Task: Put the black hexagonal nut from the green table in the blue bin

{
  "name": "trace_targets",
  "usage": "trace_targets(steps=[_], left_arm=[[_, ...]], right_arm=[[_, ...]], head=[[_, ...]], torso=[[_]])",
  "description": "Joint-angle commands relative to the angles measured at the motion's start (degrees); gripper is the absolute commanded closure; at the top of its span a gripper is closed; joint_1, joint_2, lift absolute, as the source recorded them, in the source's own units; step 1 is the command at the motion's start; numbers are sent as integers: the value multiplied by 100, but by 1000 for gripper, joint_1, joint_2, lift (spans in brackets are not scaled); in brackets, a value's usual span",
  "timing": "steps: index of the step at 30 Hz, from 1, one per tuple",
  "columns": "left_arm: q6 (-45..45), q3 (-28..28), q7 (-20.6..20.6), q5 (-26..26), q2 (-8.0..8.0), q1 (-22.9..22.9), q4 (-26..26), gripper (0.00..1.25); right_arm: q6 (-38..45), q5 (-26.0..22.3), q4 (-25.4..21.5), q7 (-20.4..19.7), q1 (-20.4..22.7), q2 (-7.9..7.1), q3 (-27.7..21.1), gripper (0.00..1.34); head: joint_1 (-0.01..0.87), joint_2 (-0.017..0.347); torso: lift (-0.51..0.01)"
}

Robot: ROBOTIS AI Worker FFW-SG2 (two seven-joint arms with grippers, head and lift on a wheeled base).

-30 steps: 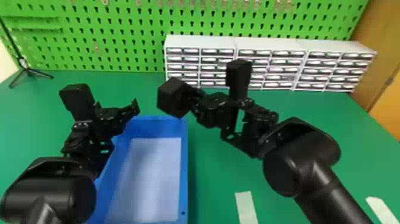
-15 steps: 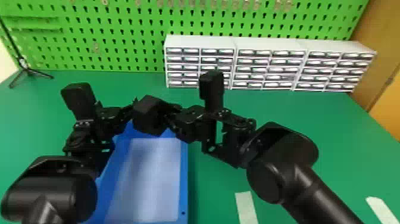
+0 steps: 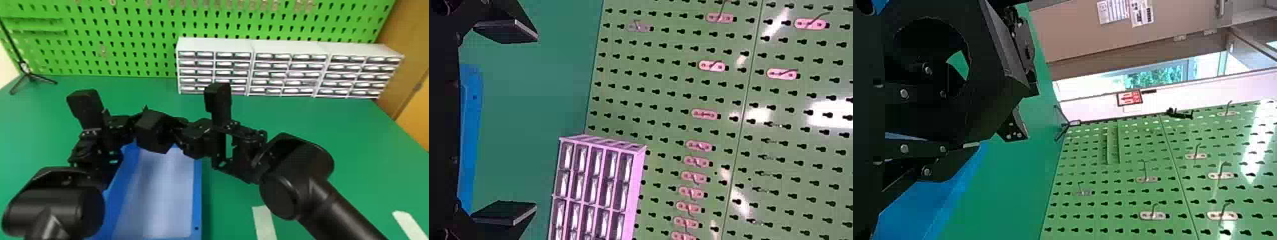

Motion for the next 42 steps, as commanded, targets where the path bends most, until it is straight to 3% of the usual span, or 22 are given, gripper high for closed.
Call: trace_targets(steps=[1,3,8,16,42], left_arm=[[0,12,0,-13,0,-9,22,98],[0,12,0,-13,0,-9,22,98],[-8,20,0,-31,0,-26,48,98],[-8,38,0,-31,0,-26,48,98],[-8,64,0,-48,0,-26,57,98]], right_arm=[[0,-14,11,0,-15,-8,19,969],[9,-14,20,0,-24,-8,28,938],[53,-14,38,0,-33,-8,63,598],[61,-31,47,0,-42,-17,63,535],[211,-49,64,0,-68,-34,37,535]], head=[[692,8],[692,8],[692,8],[692,8],[692,8]], torso=[[-97],[-97],[-97],[-97],[-97]])
